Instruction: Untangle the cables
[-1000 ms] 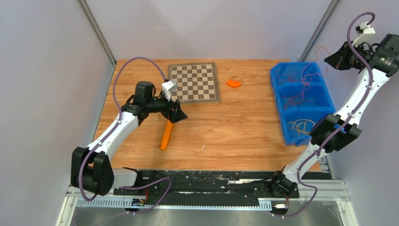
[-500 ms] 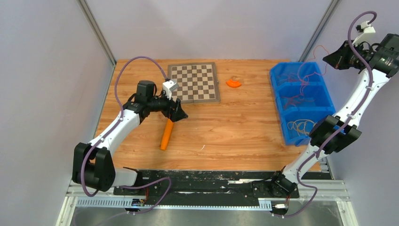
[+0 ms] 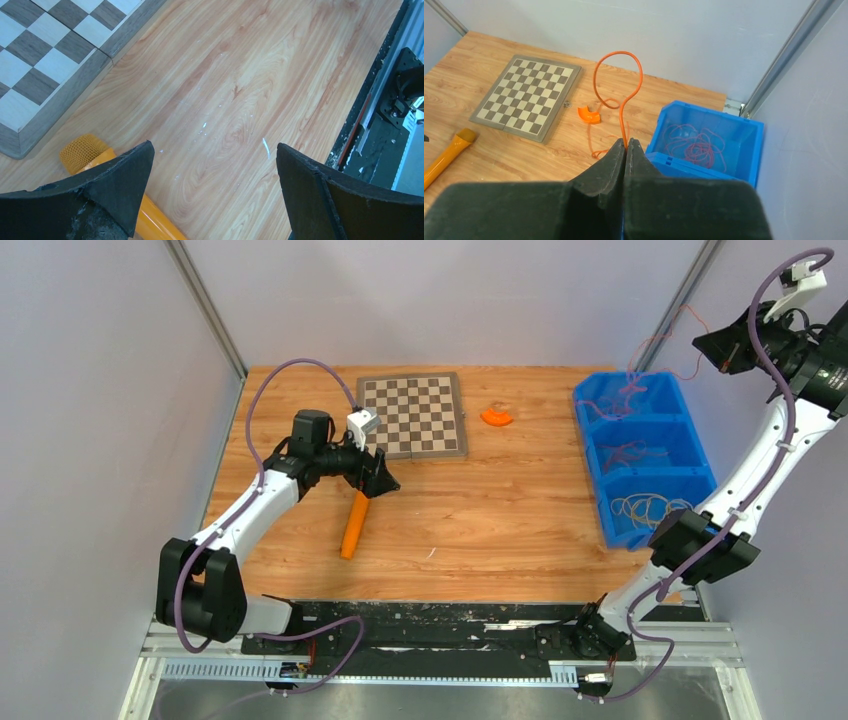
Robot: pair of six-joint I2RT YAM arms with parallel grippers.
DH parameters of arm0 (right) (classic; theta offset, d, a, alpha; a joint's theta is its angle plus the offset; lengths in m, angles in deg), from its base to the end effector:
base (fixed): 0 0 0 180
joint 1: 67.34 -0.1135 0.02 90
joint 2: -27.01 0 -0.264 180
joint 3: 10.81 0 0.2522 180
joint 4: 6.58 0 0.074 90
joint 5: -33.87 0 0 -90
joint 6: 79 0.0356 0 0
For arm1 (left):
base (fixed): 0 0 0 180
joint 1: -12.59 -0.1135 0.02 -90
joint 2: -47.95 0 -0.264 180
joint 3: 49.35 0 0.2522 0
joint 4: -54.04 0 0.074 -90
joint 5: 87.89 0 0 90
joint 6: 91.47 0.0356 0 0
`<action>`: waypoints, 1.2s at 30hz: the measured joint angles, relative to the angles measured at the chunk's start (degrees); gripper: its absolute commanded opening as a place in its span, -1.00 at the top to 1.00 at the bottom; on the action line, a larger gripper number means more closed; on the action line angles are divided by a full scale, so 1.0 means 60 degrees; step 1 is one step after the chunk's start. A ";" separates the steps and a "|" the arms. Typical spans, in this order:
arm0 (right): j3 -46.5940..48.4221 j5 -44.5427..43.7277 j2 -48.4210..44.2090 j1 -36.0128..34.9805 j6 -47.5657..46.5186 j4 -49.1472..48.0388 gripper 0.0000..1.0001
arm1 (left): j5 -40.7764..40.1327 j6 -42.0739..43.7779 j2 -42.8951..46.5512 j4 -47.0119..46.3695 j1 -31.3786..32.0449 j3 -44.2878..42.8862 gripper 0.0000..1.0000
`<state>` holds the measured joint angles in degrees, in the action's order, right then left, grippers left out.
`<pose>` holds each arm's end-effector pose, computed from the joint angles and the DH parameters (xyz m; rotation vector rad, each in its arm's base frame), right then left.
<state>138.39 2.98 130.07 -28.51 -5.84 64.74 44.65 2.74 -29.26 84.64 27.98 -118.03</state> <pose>0.2824 -0.1881 0.5133 -0.2762 1.7832 0.3480 0.2720 -0.0998 0.2703 0.7627 2.0631 -0.9381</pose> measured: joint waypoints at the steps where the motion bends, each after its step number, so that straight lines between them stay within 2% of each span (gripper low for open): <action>1: -0.0135 0.0004 -0.0062 0.0000 0.0007 -0.0051 1.00 | 0.0000 0.0007 -0.0004 0.0004 0.0000 0.0000 -1.00; 9: -0.1395 -0.0532 -0.0011 0.0000 -0.0499 -0.0080 1.00 | 0.0000 0.0036 -0.0018 0.0011 0.0000 0.0000 -1.00; 20: -0.1668 -0.2291 0.1206 0.0168 -0.1559 -0.0350 1.00 | -0.0197 0.0044 -0.0018 0.0117 0.0000 0.0000 -1.00; 25: -0.3107 -0.2688 0.1228 -0.0044 -0.2098 -0.0597 0.98 | -0.0433 0.0007 -0.0018 0.0310 -0.0011 0.0000 -1.00; 26: -0.3552 -0.2820 0.1213 -0.0131 -0.2251 -0.0652 0.78 | -0.0441 -0.0047 -0.0018 0.0364 -0.0062 0.0000 -1.00; 28: -0.4470 -0.3151 0.1209 -0.0397 -0.2488 -0.0652 0.14 | -0.0423 -0.0193 -0.0018 0.0430 -0.0160 -0.0015 -1.00; 30: -0.5078 -0.3574 0.1315 -0.0736 -0.2663 -0.0477 -0.28 | -0.0415 -0.0306 -0.0029 0.0546 -0.0284 -0.0102 -1.00; 32: -0.5107 -0.3803 0.1508 -0.0962 -0.2732 -0.0237 -0.55 | -0.0415 -0.0397 -0.0029 0.0648 -0.0404 -0.0248 -1.00; 36: -0.4758 -0.3745 0.1512 -0.1213 -0.2663 0.0098 -0.84 | -0.0455 -0.0463 -0.0025 0.1093 -0.0557 -0.0616 -1.00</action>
<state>109.84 -19.49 139.15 -35.79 -21.82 65.33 41.92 -0.04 -29.42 91.20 24.64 -121.72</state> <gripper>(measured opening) 0.837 1.000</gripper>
